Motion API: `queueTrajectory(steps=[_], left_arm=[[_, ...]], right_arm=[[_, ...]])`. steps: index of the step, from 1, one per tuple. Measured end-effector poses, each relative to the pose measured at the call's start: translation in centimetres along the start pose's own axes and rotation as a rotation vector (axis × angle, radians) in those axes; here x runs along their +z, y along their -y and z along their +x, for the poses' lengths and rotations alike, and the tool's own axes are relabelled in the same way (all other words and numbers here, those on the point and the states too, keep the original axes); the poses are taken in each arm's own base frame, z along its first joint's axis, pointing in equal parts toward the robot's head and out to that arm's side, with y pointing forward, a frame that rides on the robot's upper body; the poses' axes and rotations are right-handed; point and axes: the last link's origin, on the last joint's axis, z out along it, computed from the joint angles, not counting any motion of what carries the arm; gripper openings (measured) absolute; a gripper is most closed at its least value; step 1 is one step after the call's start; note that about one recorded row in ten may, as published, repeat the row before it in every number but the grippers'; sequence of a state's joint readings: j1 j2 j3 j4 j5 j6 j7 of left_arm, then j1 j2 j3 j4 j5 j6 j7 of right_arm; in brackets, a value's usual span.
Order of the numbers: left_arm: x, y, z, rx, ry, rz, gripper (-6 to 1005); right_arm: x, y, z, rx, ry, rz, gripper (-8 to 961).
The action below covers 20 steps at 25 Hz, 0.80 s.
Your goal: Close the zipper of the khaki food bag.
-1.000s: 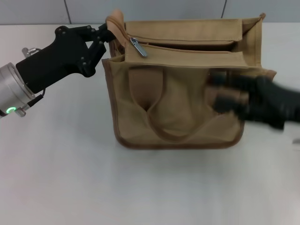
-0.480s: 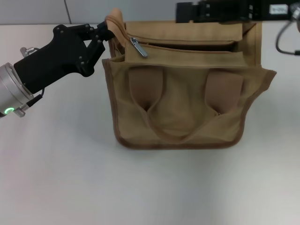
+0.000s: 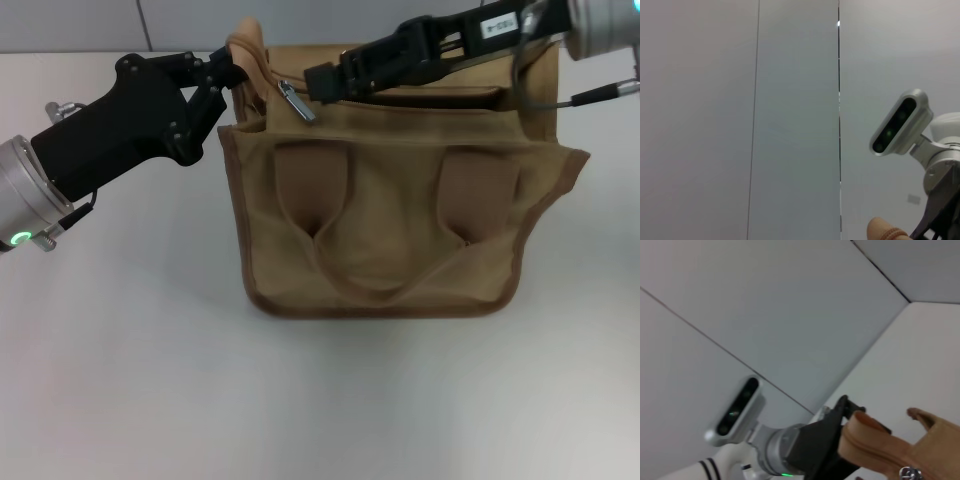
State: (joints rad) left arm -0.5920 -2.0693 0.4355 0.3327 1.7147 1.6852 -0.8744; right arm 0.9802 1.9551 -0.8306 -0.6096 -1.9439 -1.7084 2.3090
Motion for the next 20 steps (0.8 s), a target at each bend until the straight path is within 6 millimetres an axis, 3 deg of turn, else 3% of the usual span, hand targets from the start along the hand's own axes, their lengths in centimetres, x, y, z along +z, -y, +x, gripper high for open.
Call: queueTrajectory(steps=[3,12,20], left_arm=[[0.0,0.0,0.0,0.001,-0.001,-0.001,23],[0.1,0.0,0.2,-0.001,-0.007,-0.007,24],[1.7,0.1,0.9,-0.007,-0.039,-0.038,24]], right_arm=[[0.9,0.3,-0.3,0.003,-0.021,0.037,401],[2.1,0.5,-0.9,-0.008,-0.035,0.085,390],[3.5,0.5,-0.6,-0.014,-0.061,0.095,389]])
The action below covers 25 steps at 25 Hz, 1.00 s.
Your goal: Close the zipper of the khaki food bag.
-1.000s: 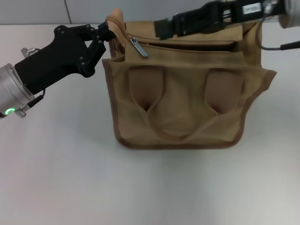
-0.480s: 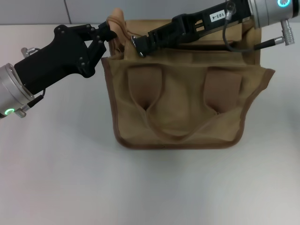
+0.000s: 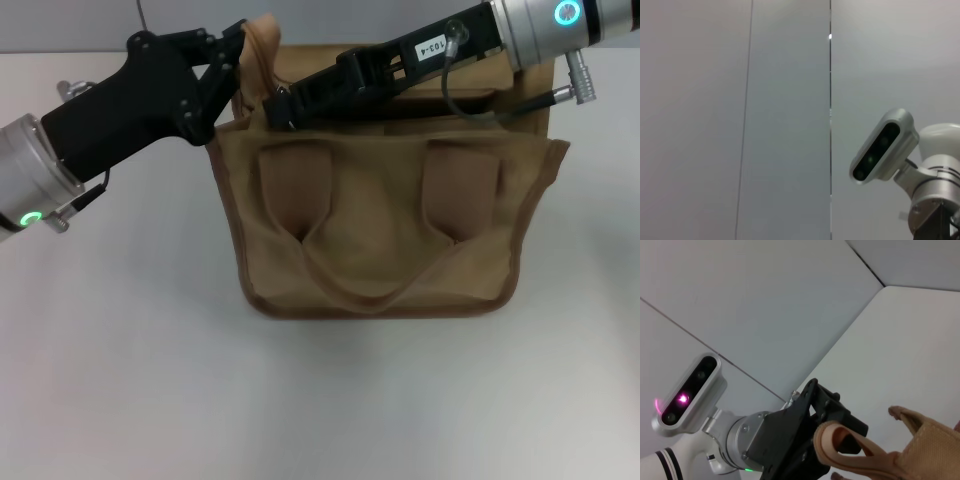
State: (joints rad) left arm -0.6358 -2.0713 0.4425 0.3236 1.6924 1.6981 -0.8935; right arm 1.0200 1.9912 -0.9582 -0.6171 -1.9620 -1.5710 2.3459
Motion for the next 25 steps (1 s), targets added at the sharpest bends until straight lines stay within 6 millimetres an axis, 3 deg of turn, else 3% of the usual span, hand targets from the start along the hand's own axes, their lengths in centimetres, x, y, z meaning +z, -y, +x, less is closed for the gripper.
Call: queueTrajectory(steps=[17,21,25], left_arm=[[1.3,0.0,-0.3,-0.053,-0.014,0.004,23],[1.7,0.1,-0.1,-0.068,-0.018,0.000,23],[1.7,0.2,0.0,-0.071,-0.029,0.008,23]], right_arm=[[0.2,0.3,0.6,-0.006,0.051,0.006,331],[0.5,0.1,0.8,-0.004,0.050,-0.001,167],[0.5,0.2,1.0,0.000,0.048,-0.002,149]])
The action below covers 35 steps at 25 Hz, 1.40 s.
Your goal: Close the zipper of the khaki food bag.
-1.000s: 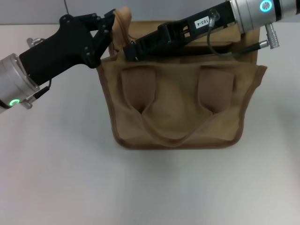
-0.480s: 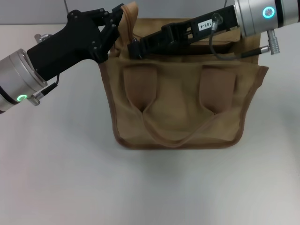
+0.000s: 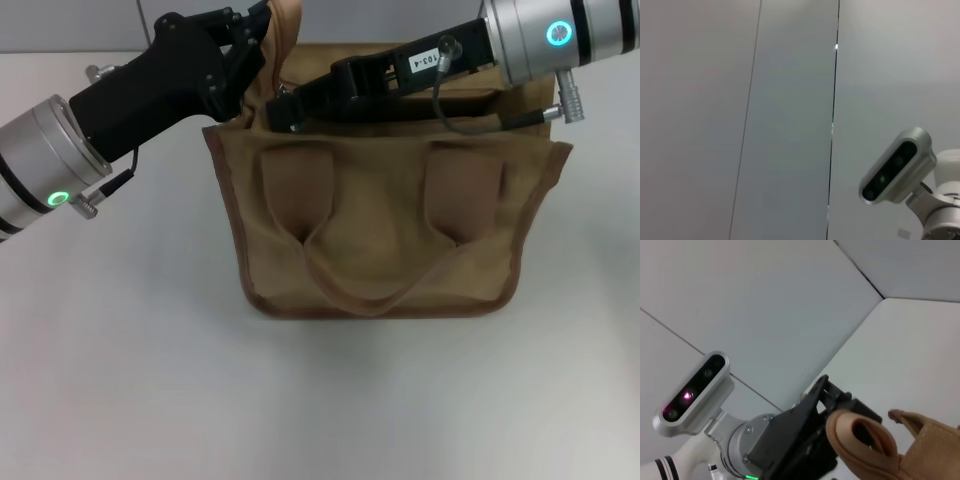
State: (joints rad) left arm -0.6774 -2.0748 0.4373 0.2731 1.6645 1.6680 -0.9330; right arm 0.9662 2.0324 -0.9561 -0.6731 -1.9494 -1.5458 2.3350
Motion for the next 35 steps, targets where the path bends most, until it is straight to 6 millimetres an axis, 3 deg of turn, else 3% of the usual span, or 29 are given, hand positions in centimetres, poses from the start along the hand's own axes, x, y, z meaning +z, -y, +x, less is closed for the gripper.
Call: queueTrajectory(steps=[5,11,13,16,17,18,21,22,23,24,25,27,29,35], left_arm=[[-0.3,0.0,0.0,-0.008,-0.011,0.010,23],[-1.1,-0.1,0.0,-0.020,-0.016,0.020,24],[-1.7,0.1,0.2,-0.031,-0.027,0.042,24],[-2.1,0.3,0.3,-0.035,-0.034,0.059,24],[-2.6,0.5,0.4,-0.036,-0.040,0.077,24],[-2.6,0.5,0.4,-0.036,-0.040,0.077,24],[-3.2,0.7,0.6,-0.035,-0.038,0.091,24],[-3.6,0.8,0.7,-0.037,-0.038,0.101,24],[-3.6,0.8,0.7,-0.037,-0.038,0.101,24],[-3.7,0.8,0.7,-0.039,-0.040,0.107,23],[-3.7,0.8,0.7,-0.039,-0.040,0.107,23],[-3.8,0.9,0.7,-0.039,-0.039,0.112,23],[-3.8,1.0,0.7,-0.039,-0.036,0.116,24],[-3.7,1.0,0.7,-0.040,-0.033,0.113,23]], right_arm=[[-0.5,0.3,0.5,-0.019,0.013,0.008,127],[-1.5,0.8,1.1,-0.033,0.030,0.030,4],[-3.9,1.5,2.2,-0.001,0.060,0.076,4],[-4.7,1.7,2.5,0.012,0.072,0.093,4],[-6.9,2.1,3.5,0.035,0.105,0.131,5],[-6.9,2.1,3.5,0.035,0.105,0.131,5],[-10.4,2.7,5.1,0.079,0.163,0.178,5],[-12.8,3.0,6.3,0.112,0.213,0.195,5],[-12.8,3.0,6.3,0.112,0.213,0.195,5],[-15.0,3.2,7.2,0.130,0.268,0.209,5],[-15.0,3.2,7.2,0.130,0.268,0.209,4],[-17.2,3.2,8.3,0.130,0.332,0.205,4],[-18.2,3.1,9.0,0.122,0.361,0.192,4],[-19.2,2.5,10.9,0.031,0.500,0.038,5]])
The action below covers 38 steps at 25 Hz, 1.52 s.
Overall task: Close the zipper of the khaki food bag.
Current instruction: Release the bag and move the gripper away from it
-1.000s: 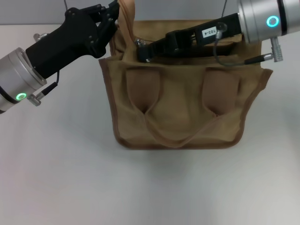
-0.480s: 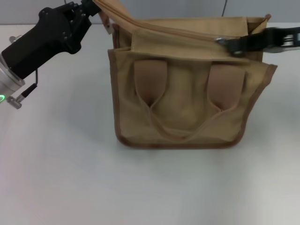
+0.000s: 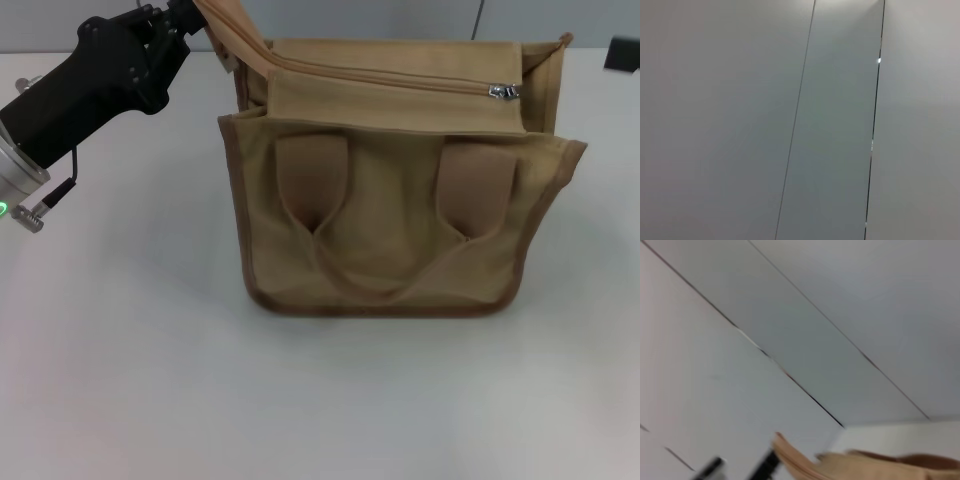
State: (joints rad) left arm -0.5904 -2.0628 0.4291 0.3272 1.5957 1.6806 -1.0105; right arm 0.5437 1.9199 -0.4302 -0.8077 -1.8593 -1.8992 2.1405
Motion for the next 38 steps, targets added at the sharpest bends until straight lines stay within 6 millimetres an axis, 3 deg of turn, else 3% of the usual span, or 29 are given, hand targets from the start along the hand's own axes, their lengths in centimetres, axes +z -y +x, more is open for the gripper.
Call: queueTrajectory(steps=[6,11,12,13,14,15,18,21,22,30,38], left_arm=[[-0.1,0.0,-0.1,-0.004,0.000,0.005,24],[-0.2,-0.2,-0.4,-0.016,0.003,0.009,24],[-0.3,-0.1,-0.4,-0.019,0.005,0.012,23],[-0.3,-0.1,-0.4,-0.019,0.005,0.012,23],[-0.3,-0.2,-0.4,-0.020,0.005,0.013,23],[-0.4,-0.2,-0.5,-0.021,0.006,0.014,23],[-0.7,0.0,-0.5,-0.028,0.011,0.033,29],[-0.9,0.1,-0.6,-0.028,0.015,0.043,34],[-1.1,0.2,-0.7,-0.028,0.019,0.051,36],[-1.3,0.6,-0.9,-0.051,0.033,0.078,51],[-1.8,1.1,-0.8,-0.147,0.096,0.078,66]], right_arm=[[-0.3,-1.0,1.6,-0.133,0.026,-0.149,62],[1.3,-2.3,4.6,-0.347,-0.078,-0.306,277],[2.0,-2.5,6.1,-0.412,-0.115,-0.348,314],[2.0,-2.5,6.1,-0.412,-0.115,-0.348,351],[2.6,-2.6,7.7,-0.491,-0.148,-0.385,388],[2.6,-2.6,7.7,-0.491,-0.148,-0.385,426],[3.8,-2.3,11.2,-0.637,-0.189,-0.411,542],[3.9,-2.1,11.6,-0.652,-0.195,-0.401,666],[4.3,-1.6,12.6,-0.671,-0.208,-0.370,708],[4.8,-1.2,13.9,-0.707,-0.194,-0.349,799],[5.1,-1.2,14.0,-0.693,-0.189,-0.358,798]])
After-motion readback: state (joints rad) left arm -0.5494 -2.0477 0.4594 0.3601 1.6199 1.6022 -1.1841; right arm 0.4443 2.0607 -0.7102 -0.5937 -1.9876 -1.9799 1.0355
